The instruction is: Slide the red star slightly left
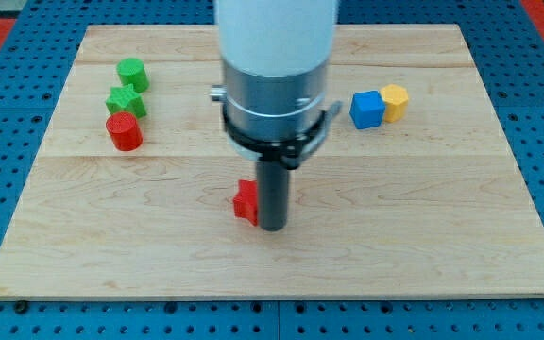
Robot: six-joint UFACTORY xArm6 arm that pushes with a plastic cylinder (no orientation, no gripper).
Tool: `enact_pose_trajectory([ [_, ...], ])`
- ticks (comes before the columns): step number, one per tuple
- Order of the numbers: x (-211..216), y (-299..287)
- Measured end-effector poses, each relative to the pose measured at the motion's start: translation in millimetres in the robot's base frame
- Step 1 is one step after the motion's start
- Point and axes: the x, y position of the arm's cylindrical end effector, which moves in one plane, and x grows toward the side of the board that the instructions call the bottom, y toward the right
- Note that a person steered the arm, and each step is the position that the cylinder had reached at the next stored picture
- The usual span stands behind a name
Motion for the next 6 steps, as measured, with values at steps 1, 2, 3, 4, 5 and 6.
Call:
enact_pose_trajectory([
  [1,-14,-19],
  [2,-15,-6],
  [3,-16,17],
  [4,-22,17],
  [5,-29,-16],
  [6,-32,-41],
])
